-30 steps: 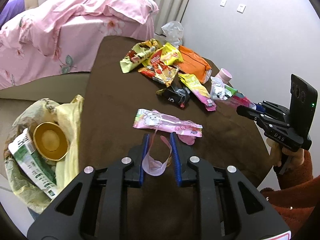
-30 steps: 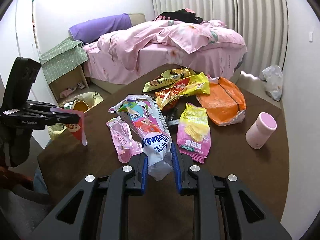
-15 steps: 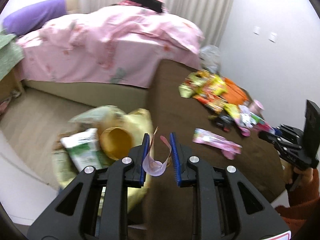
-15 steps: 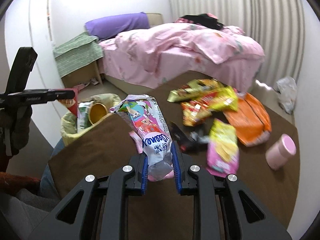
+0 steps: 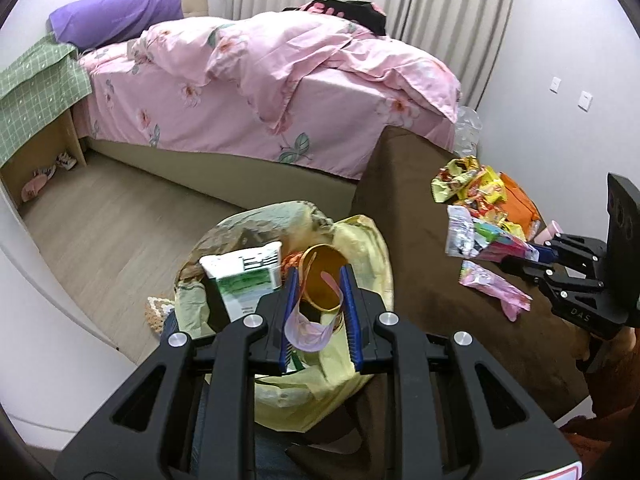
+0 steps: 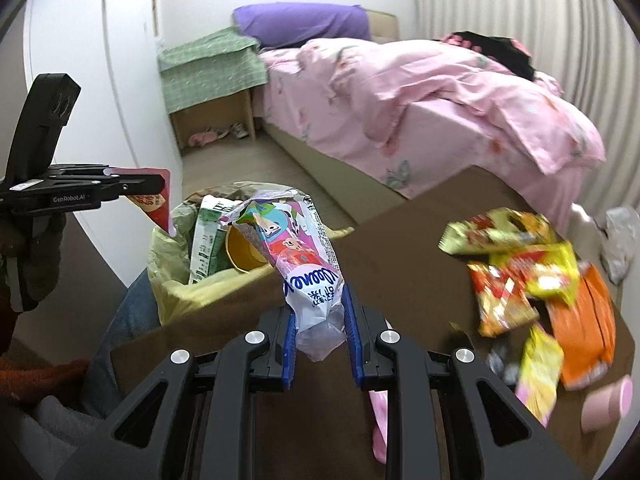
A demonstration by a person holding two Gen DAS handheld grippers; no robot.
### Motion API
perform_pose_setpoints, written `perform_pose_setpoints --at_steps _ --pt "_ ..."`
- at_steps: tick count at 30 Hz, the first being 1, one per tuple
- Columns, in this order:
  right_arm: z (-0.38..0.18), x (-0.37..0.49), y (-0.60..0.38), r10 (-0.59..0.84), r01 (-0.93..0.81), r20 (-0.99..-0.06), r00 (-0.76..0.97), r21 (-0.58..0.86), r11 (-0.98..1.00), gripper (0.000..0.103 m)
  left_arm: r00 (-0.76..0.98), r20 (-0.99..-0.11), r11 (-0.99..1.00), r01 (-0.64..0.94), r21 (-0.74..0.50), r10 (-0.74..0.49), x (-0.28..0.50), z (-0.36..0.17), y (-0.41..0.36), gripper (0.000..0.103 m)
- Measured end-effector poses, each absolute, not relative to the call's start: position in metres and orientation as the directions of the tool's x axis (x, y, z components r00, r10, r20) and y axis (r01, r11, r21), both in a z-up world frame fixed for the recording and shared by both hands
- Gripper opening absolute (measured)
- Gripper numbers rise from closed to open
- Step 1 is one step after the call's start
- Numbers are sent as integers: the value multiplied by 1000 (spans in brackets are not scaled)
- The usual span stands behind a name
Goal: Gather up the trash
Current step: 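Carry both wrappers to the yellow bag and open both grippers over it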
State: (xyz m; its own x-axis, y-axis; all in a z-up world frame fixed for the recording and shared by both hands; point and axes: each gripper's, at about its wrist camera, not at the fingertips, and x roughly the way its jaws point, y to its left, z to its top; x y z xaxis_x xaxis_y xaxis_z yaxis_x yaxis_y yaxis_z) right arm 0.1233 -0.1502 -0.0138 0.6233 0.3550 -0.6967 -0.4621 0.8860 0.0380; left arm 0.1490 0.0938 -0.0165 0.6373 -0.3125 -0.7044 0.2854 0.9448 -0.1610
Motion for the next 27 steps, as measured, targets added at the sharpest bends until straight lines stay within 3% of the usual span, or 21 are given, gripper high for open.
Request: perform_pose_setpoints --at_steps 10,17,27 --pt "-46 198 -69 363 -633 -805 469 -20 774 21 594 -716 930 249 -272 -368 186 -48 113 20" --pt "-89 236 -19 292 -742 -894 340 -64 668 21 534 -791 953 195 -230 -300 219 -98 116 20" --pt "-109 249 -8 279 -775 -925 256 -24 631 21 490 -787 927 202 -317 -375 216 -120 126 20"
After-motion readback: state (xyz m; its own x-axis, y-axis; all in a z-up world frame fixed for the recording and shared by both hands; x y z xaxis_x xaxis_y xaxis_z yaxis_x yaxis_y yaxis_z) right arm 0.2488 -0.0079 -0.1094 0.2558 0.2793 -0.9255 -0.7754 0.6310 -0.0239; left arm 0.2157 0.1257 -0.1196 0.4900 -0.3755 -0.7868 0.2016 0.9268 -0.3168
